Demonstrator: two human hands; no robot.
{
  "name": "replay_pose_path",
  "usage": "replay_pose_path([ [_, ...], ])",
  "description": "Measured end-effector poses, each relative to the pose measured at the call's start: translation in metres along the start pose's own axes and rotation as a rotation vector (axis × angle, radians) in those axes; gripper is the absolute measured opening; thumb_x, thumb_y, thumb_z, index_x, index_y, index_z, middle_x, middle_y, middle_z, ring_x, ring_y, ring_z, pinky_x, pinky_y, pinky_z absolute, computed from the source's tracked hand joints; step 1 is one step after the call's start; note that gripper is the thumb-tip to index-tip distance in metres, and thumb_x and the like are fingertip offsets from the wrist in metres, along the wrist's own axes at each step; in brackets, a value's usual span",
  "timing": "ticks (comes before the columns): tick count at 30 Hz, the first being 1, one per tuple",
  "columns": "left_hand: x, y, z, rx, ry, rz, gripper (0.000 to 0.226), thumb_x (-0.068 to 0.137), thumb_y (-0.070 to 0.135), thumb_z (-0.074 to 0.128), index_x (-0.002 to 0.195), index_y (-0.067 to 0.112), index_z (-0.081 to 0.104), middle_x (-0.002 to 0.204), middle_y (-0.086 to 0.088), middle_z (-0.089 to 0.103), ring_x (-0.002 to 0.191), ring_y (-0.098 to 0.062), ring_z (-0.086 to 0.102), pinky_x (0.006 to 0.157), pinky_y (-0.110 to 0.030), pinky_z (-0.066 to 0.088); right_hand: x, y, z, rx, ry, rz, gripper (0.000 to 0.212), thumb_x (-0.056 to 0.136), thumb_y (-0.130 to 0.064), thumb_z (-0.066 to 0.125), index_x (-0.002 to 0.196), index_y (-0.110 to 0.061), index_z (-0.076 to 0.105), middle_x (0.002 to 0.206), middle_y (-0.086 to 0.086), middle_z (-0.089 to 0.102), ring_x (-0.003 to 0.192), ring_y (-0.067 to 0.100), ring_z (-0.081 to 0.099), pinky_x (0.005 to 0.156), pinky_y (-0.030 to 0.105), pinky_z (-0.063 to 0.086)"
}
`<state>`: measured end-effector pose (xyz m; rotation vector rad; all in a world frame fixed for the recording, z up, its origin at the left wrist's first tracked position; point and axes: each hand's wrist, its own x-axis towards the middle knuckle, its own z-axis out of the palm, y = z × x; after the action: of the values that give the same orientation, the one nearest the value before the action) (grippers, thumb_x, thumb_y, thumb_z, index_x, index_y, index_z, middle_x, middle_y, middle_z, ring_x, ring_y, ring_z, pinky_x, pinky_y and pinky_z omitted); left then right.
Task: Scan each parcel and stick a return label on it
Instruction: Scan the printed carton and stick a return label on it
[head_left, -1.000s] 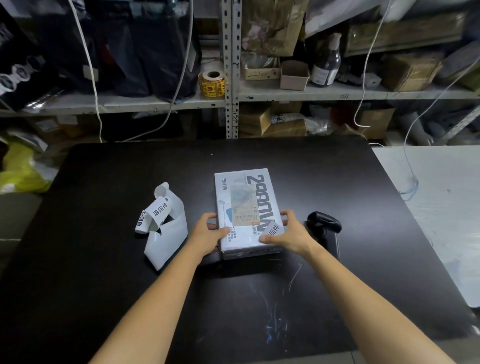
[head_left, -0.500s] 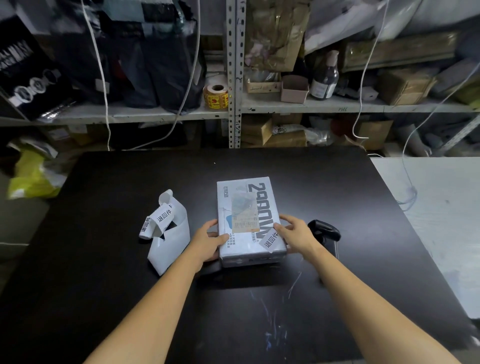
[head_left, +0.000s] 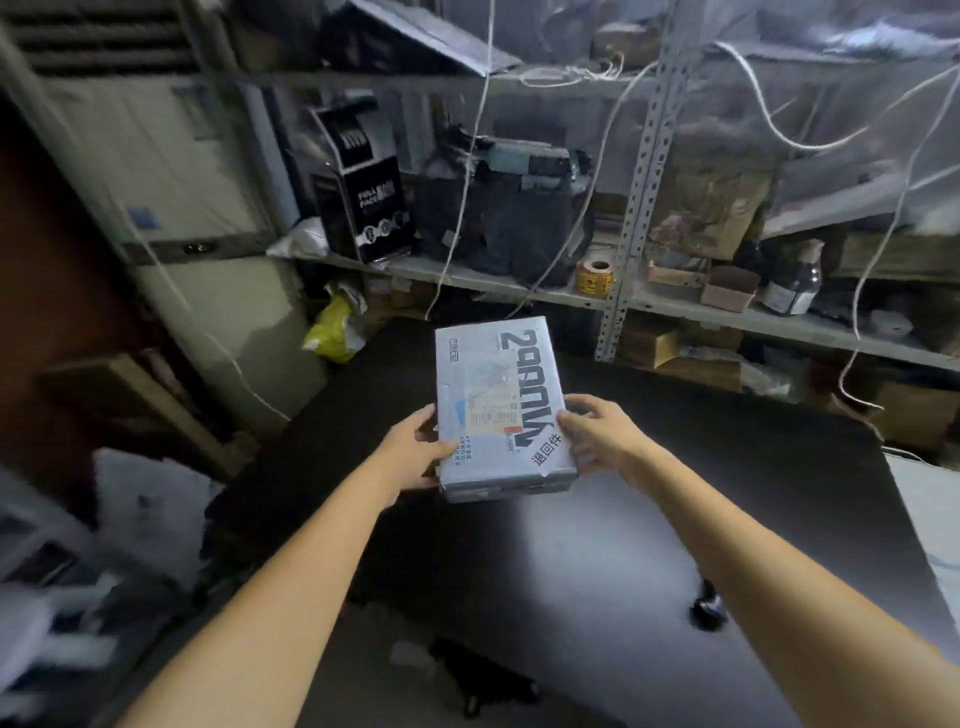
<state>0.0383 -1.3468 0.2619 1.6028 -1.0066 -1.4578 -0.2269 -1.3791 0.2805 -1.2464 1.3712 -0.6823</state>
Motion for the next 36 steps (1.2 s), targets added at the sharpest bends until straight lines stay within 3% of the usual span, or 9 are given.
replay_pose_path([
  [3,-0.052,-0.009,-0.059,-0.053,0.166,0.028,0.085,0.085,0.011,0.074,0.151,0.034,0.026,0.142,-0.007,0.046,0.105,-0.02,0.063,0.06,-0.033,0.059,-0.013,-0.031,0.057,-0.029,-0.123,-0.069,0.017,0.096,-0.022,0.059,0.111,-0.026,0.063,0.084,-0.001,0.077,0.076,0.018,0.074,0.063,0.035,0.058],
  [7,-0.128,-0.043,-0.147,-0.077,0.397,0.07,0.087,0.084,0.015,0.076,0.151,0.035,0.026,0.152,-0.007,0.035,0.106,-0.016,0.059,0.071,-0.039,0.06,-0.033,-0.064,0.16,-0.097,-0.288,-0.137,0.036,0.093,-0.022,0.066,0.129,-0.023,0.058,0.092,0.003,0.076,0.074,0.018,0.075,0.055,0.035,0.058],
  [10,-0.194,-0.079,-0.215,-0.075,0.55,0.047,0.085,0.084,0.018,0.076,0.151,0.036,0.027,0.155,-0.001,0.032,0.1,-0.011,0.054,0.06,-0.032,0.051,-0.059,-0.078,0.25,-0.136,-0.433,-0.16,0.049,0.094,-0.023,0.066,0.139,-0.02,0.049,0.098,0.006,0.074,0.078,0.022,0.075,0.06,0.041,0.062],
  [14,-0.283,-0.135,-0.301,-0.099,0.702,-0.001,0.087,0.081,0.023,0.079,0.15,0.036,0.028,0.149,0.005,0.041,0.114,-0.017,0.055,0.09,-0.043,0.051,-0.106,-0.089,0.371,-0.204,-0.589,-0.187,0.045,0.095,-0.024,0.065,0.138,-0.021,0.051,0.091,0.001,0.073,0.071,0.016,0.074,0.057,0.037,0.061],
  [18,-0.369,-0.188,-0.373,-0.095,0.798,-0.063,0.086,0.082,0.021,0.078,0.152,0.03,0.027,0.123,0.018,0.049,0.097,-0.01,0.061,0.072,-0.036,0.057,-0.157,-0.086,0.489,-0.224,-0.687,-0.167,0.043,0.097,-0.018,0.062,0.138,-0.024,0.051,0.085,-0.001,0.071,0.06,0.011,0.072,0.047,0.028,0.056],
  [22,-0.442,-0.249,-0.442,-0.164,0.823,-0.154,0.088,0.082,0.017,0.077,0.152,0.033,0.026,0.137,0.008,0.05,0.098,-0.007,0.06,0.063,-0.029,0.053,-0.206,-0.072,0.604,-0.315,-0.738,-0.131,0.044,0.096,-0.018,0.063,0.136,-0.029,0.05,0.094,0.003,0.07,0.077,0.017,0.072,0.061,0.034,0.062],
  [28,-0.497,-0.32,-0.5,-0.275,0.852,-0.219,0.089,0.083,0.014,0.076,0.152,0.037,0.024,0.143,0.002,0.05,0.102,-0.013,0.06,0.056,-0.03,0.048,-0.242,-0.042,0.712,-0.397,-0.777,-0.111,0.037,0.095,-0.014,0.061,0.13,-0.026,0.054,0.092,0.003,0.068,0.068,0.012,0.071,0.047,0.026,0.055],
  [32,-0.506,-0.369,-0.531,-0.329,0.874,-0.253,0.089,0.082,0.013,0.076,0.15,0.038,0.026,0.143,-0.002,0.05,0.109,-0.025,0.064,0.083,-0.049,0.057,-0.244,-0.02,0.77,-0.477,-0.842,-0.135,0.021,0.097,-0.012,0.057,0.114,-0.024,0.06,0.114,0.011,0.067,0.093,0.026,0.07,0.072,0.042,0.062],
  [36,-0.495,-0.405,-0.554,-0.36,0.865,-0.288,0.089,0.083,0.011,0.075,0.151,0.036,0.023,0.14,-0.001,0.052,0.106,-0.02,0.063,0.089,-0.051,0.055,-0.222,0.007,0.814,-0.501,-0.909,-0.124,0.047,0.096,-0.012,0.06,0.141,-0.017,0.047,0.135,0.014,0.057,0.116,0.036,0.061,0.091,0.053,0.055],
])
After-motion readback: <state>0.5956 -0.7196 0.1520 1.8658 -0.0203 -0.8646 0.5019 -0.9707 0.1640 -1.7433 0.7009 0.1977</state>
